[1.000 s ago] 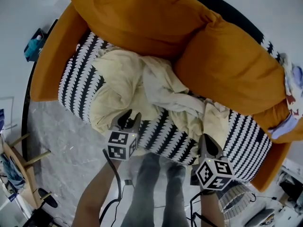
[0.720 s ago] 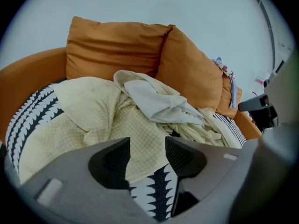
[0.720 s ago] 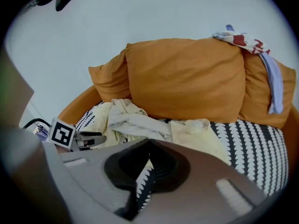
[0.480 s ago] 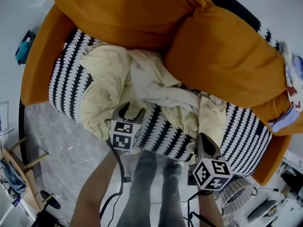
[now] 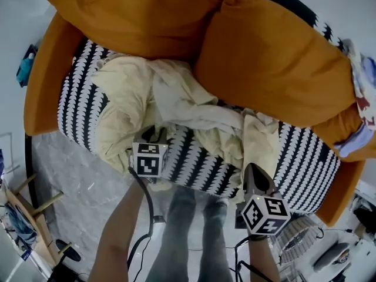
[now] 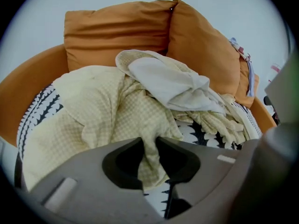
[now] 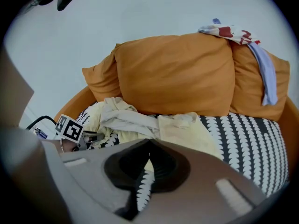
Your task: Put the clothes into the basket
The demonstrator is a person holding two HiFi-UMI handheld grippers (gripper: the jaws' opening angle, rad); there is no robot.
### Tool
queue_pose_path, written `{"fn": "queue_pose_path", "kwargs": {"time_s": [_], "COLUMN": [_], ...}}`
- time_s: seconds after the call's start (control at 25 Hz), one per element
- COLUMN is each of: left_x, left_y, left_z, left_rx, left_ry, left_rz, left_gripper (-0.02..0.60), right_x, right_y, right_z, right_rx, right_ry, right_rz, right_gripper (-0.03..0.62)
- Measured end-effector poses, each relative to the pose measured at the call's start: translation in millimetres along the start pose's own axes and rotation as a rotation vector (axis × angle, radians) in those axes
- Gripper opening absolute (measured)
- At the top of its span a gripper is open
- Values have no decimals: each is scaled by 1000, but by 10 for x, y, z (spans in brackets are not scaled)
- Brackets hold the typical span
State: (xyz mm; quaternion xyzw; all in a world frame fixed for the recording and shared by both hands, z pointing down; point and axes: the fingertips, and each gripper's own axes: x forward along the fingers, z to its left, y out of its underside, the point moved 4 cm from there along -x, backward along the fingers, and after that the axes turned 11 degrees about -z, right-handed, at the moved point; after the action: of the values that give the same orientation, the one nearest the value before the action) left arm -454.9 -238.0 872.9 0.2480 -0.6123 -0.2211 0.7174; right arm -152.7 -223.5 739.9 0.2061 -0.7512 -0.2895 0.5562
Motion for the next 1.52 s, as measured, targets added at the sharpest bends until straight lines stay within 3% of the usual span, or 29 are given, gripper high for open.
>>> {"fn": "queue_pose_path", "kwargs": {"time_s": [0.04, 0.12, 0.32, 0.48, 0.72, 0.92, 1.28, 1.52], "left_x": [-5, -24, -265, -619, -1167, -1716, -2912, -3696], "left_y": [-2, -18, -153, -317, -898, -1290, -2132, -2670], "left_z": [36, 79, 199, 279, 375, 439, 384, 131], "left_rx": [-13, -53, -52, -119, -153, -186, -108, -25], "left_ry": [-18, -48, -119, -129, -164, -161, -187, -168], "left_rz": [0, 0, -41, -107, -238, -352, -454, -553], "left_gripper": [66, 19, 14, 14, 14, 14, 14, 14], "right_x": [-3, -10, -65, -143, -189, -500, -1223, -1730], "right_y": [-5, -27, -123, -348, -797, -1046, -1618, -1875], "right_z": [-12, -43, 29, 255, 707, 847, 902, 900], "right_rx": [0, -2, 10, -9, -28, -10, 44, 12], "right_ry": [0, -2, -22, -57, -131, -140, -149, -177], "right_rz": [0, 2, 1, -21, -105, -132, -244, -292], "right_gripper": [3, 3, 3, 3, 3, 3, 3, 3]}}
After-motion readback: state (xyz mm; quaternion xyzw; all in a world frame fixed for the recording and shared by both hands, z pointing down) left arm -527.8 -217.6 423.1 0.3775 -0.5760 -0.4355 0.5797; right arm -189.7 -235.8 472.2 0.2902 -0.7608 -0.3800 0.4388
